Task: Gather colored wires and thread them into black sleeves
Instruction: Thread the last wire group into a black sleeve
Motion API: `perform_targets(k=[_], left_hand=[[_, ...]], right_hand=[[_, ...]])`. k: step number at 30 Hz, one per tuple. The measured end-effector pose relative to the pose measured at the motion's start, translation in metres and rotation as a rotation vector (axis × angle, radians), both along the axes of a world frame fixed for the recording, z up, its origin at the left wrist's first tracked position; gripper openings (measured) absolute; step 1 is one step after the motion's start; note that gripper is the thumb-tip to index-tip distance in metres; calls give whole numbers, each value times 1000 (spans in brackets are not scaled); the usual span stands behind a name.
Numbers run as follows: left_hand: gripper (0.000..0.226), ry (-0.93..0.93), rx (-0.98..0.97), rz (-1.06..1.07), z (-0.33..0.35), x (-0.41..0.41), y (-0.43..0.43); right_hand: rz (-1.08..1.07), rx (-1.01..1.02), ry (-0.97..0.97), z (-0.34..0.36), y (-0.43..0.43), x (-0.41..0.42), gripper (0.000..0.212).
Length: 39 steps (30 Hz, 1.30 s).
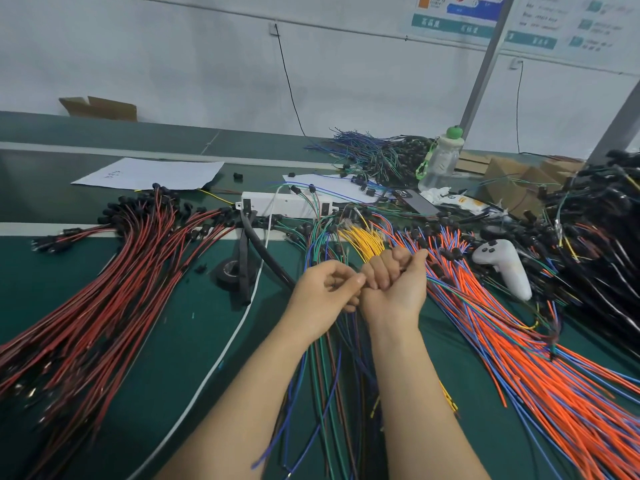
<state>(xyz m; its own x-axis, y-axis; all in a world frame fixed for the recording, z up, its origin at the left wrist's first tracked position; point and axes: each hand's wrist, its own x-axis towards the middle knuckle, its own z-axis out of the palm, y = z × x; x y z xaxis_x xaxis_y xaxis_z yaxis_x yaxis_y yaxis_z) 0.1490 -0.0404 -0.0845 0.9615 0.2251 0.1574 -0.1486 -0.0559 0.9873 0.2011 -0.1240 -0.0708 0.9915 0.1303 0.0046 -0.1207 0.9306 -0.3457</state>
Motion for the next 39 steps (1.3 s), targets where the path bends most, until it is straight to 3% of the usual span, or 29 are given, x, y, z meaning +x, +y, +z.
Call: perform_targets(k=[7,9,13,16,22,25,31,39], left_hand=[[11,153,-583,-208,6,-4,4],[11,115,-483,-204,5,-4,8],[12,-36,63,-76,1,-1,9],[24,-123,243,-77,-3,-2,7],[10,-306,591,39,-8,0,9],[9,-310,590,54,-9,1,8],[23,-105,210,-44,-7,4,8],[9,-251,534,-4,-8,1,8]], right_hand=[[68,158,44,-1,-3,-1,50],[104,224,82,-2,-3,-1,49],[80,239,168,-4,-7,2,49],[38,208,218,-4,-9,4,48],[111,226,341,-5,-8,2,46],[149,257,376,-5,-9,2,46],[166,204,357,-4,-8,1,46],[161,242,414,-5,-11,2,44]])
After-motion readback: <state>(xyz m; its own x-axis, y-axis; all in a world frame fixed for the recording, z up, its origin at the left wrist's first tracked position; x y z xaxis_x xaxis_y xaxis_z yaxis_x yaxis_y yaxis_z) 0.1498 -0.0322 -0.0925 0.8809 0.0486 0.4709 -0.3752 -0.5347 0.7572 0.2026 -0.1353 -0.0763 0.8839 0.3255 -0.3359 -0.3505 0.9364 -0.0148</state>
